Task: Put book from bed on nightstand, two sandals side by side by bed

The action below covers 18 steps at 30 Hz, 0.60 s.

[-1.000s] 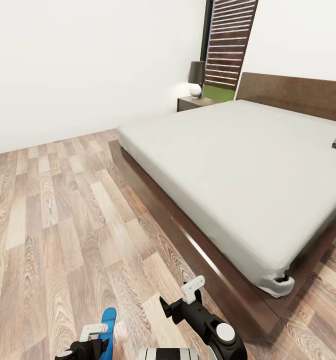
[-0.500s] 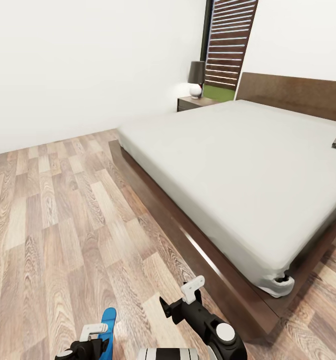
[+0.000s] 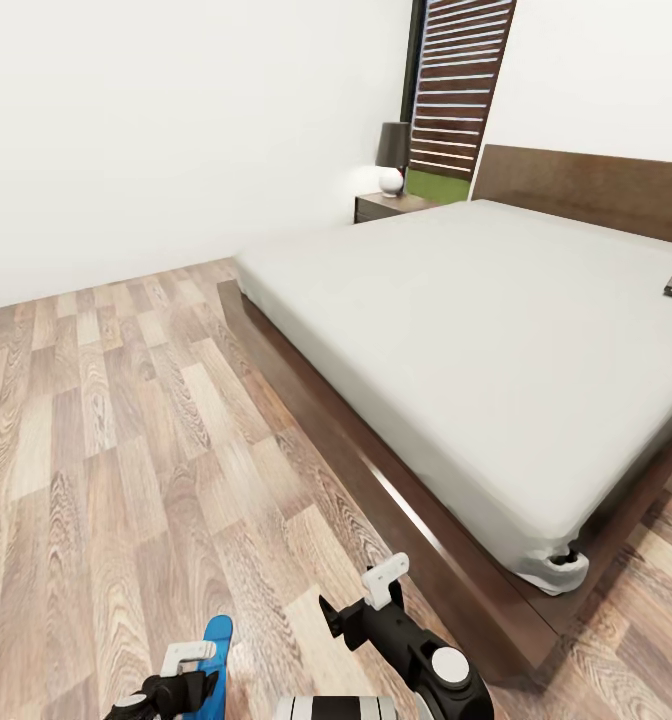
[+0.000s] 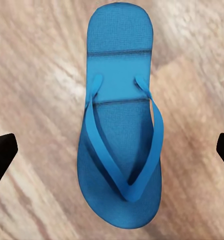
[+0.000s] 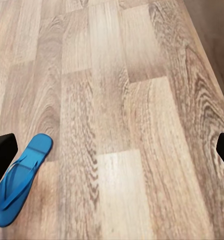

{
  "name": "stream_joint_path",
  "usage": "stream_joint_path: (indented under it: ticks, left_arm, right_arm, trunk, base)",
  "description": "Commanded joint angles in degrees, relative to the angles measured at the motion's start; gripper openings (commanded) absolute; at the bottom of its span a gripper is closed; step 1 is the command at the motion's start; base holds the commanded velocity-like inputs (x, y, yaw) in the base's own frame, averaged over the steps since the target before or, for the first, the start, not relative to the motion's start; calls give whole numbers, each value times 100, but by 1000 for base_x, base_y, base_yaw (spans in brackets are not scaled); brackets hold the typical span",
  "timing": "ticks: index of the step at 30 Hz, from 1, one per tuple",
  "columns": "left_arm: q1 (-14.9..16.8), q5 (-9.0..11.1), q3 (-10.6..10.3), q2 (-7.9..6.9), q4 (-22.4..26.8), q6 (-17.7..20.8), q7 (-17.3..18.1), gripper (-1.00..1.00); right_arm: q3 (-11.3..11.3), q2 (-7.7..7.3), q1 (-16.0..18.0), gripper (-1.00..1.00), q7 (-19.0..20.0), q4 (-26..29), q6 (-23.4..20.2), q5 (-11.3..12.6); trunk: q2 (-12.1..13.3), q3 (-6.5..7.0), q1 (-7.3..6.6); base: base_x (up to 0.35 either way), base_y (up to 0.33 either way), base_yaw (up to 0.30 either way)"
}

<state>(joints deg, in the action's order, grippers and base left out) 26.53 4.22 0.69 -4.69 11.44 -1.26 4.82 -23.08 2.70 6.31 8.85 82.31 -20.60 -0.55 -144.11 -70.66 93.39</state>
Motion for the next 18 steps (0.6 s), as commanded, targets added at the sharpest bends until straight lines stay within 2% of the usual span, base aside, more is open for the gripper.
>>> stream_joint_path:
  ticks: [1,18]
  left_arm:
    - [3,44,6,-1,-6,-13,29,100]
    - [43,68,0,-17,197,43,11,100]
  right_arm:
    - [4,2,2,100,20,7,-31,-6]
    - [5,-1,2,100,20,-5,-24,-6]
  trunk:
    - [-2,-4,-1]
    - [-2,-4,-1]
  base:
    - [0,0,0]
    - [0,0,0]
